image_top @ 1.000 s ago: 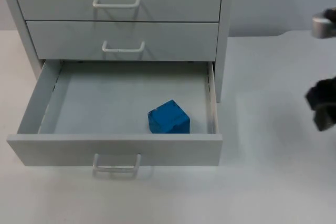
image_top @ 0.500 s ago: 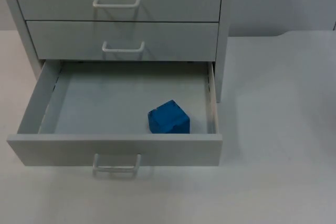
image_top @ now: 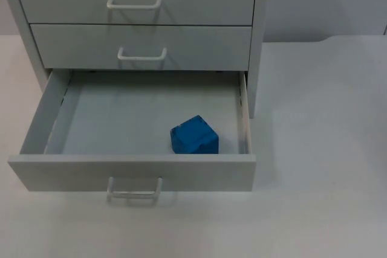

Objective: Open the drawer with the left hand, place the block into the drawer with the right hand, then close the drawer with the left hand.

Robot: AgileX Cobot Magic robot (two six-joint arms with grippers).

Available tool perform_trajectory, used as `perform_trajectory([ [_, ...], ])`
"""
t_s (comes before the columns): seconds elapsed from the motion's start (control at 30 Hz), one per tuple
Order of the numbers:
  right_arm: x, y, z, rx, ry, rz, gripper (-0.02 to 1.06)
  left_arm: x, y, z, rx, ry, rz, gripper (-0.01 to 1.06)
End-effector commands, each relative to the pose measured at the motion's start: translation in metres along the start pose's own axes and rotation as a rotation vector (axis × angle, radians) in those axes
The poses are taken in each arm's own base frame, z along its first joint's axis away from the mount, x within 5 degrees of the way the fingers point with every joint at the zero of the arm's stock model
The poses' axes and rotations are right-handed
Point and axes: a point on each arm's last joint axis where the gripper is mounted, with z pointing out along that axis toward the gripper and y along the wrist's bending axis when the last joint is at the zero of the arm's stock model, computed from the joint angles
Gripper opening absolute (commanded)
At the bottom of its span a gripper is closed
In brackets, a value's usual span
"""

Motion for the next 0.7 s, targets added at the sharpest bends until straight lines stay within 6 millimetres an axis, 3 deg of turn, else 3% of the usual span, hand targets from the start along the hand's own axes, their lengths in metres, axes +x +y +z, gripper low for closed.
perform_trajectory([
  [0.0,0.002,-0.003,-0.001,0.019,0.006,-0.015,0.74,-0.001,-0.001,-0.001,0.005,-0.025,-0.018,1.05],
  [0.2,0.003,-0.002,-0.001,0.017,0.011,-0.013,0.74,-0.002,-0.001,-0.001,0.013,-0.032,-0.028,1.02],
  [0.3,0.002,-0.002,-0.001,0.016,0.008,-0.013,0.74,-0.007,-0.003,-0.001,0.034,-0.036,-0.052,0.72],
  [0.33,0.002,-0.002,-0.001,0.016,0.008,-0.013,0.74,-0.007,-0.003,-0.001,0.034,-0.036,-0.052,0.72],
  [0.37,0.002,-0.002,-0.001,0.016,0.008,-0.013,0.74,-0.01,-0.004,-0.002,0.043,-0.042,-0.059,0.58],
  [0.4,0.002,-0.002,-0.001,0.016,0.008,-0.013,0.74,-0.013,-0.004,-0.001,0.051,-0.043,-0.056,0.35],
  [0.47,0.002,-0.002,-0.001,0.016,0.008,-0.013,0.74,-0.019,-0.007,0.0,0.08,-0.055,-0.036,0.0],
  [0.67,0.002,-0.002,-0.001,0.016,0.008,-0.013,0.74,-0.045,-0.015,0.004,0.185,-0.054,0.012,0.0],
])
